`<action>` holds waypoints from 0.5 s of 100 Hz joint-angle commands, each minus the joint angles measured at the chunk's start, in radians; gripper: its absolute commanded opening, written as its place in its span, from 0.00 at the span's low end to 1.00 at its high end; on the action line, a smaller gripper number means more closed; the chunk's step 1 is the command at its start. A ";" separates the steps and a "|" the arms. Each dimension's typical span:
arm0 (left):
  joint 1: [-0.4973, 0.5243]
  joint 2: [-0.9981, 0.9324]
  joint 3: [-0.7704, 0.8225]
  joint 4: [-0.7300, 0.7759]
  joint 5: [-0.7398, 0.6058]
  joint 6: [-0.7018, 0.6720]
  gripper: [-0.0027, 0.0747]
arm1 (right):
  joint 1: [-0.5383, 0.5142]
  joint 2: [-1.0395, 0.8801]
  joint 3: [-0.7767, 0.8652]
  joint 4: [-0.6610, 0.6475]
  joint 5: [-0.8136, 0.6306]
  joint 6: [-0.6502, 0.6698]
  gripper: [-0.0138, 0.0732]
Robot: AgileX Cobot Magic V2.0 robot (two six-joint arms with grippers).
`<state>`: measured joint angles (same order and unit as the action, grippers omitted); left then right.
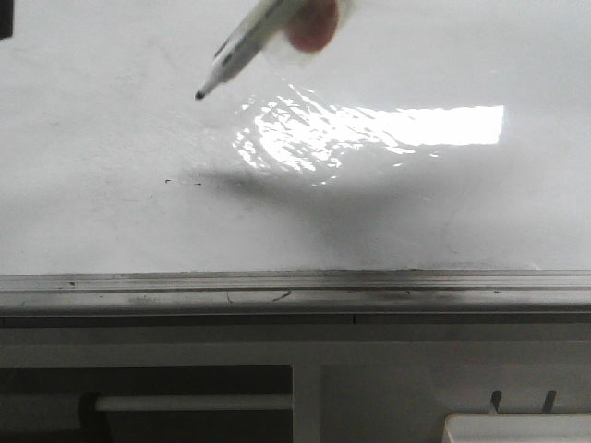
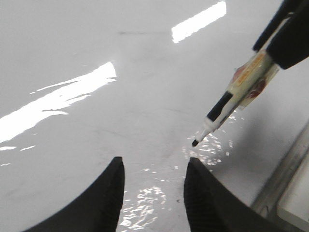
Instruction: Write number 9 on whiteboard
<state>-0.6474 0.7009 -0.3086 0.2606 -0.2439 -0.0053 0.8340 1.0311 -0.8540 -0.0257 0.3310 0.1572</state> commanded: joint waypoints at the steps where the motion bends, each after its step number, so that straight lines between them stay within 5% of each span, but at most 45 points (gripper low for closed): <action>1: 0.035 -0.010 -0.026 -0.083 -0.097 -0.012 0.39 | -0.048 -0.013 -0.075 0.006 -0.053 0.015 0.07; 50: 0.046 -0.010 -0.026 -0.090 -0.151 -0.012 0.39 | -0.167 0.156 -0.283 0.026 0.102 0.020 0.07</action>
<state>-0.6048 0.6929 -0.3086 0.1870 -0.3125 -0.0089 0.6729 1.1667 -1.0685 0.0000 0.4873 0.1746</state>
